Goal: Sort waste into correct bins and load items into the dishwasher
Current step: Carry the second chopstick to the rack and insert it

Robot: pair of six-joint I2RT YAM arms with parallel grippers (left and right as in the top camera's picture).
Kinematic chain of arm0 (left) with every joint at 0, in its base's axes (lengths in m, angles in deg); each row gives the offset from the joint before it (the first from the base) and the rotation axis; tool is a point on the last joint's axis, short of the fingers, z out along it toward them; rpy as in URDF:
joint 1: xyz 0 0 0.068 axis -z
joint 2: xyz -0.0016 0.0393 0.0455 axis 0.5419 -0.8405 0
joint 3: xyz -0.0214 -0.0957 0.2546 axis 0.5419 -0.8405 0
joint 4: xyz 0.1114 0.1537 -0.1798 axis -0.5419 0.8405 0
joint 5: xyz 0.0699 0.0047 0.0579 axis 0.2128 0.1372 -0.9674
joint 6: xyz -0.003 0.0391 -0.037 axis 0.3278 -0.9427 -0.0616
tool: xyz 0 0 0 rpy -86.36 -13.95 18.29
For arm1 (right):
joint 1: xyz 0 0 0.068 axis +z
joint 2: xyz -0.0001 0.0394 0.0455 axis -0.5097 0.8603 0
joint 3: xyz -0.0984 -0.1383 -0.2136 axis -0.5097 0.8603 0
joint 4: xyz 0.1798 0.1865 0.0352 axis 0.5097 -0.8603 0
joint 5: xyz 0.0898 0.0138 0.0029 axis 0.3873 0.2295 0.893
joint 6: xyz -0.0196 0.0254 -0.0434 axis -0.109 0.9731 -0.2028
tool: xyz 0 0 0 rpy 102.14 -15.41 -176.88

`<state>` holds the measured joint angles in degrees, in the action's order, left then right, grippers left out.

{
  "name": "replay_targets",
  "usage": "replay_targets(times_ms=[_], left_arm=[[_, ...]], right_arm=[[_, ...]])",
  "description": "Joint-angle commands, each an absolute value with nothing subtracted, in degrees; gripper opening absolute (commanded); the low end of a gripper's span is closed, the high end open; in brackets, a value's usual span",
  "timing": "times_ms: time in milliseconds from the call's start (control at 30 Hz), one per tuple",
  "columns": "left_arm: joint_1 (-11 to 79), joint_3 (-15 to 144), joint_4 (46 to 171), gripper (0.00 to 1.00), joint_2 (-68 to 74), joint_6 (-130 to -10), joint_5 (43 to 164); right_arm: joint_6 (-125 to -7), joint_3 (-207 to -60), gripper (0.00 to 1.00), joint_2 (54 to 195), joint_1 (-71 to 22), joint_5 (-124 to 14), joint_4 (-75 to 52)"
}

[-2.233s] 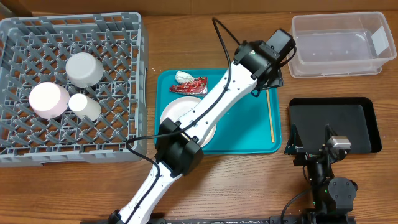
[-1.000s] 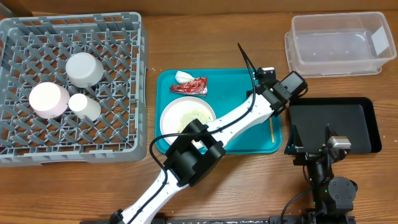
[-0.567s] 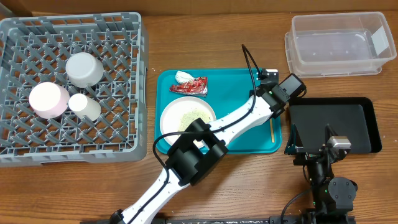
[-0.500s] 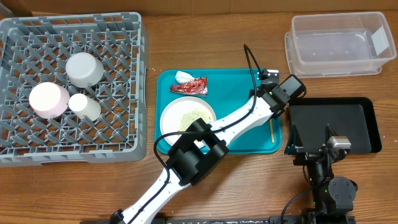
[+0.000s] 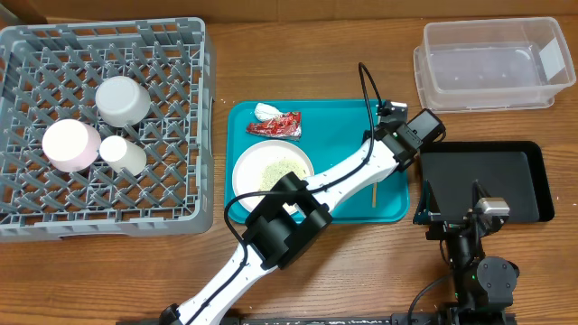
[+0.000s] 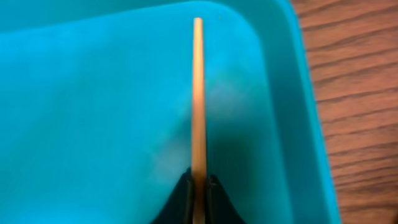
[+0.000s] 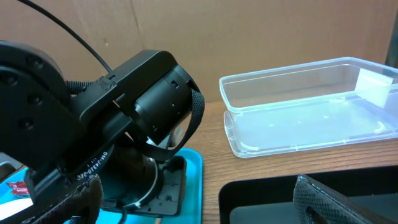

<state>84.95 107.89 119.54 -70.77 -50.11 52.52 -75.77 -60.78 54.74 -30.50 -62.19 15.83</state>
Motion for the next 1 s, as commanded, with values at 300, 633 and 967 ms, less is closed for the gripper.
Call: replay_targets(times_ms=[300,633,967], left_arm=[[79.4,131.7,139.1,0.04,-69.3,-51.2,52.8],[61.2,144.8,160.5,0.04,-61.6,-65.6,53.3],[37.5,141.7,169.0,0.04,-62.7,-82.4,79.8]], right_arm=[[-76.2,-60.2,1.00,54.2,-30.3,-62.7,16.2],[-76.2,-60.2,1.00,54.2,-30.3,-62.7,16.2],[-76.2,-60.2,1.00,54.2,-30.3,-62.7,16.2]])
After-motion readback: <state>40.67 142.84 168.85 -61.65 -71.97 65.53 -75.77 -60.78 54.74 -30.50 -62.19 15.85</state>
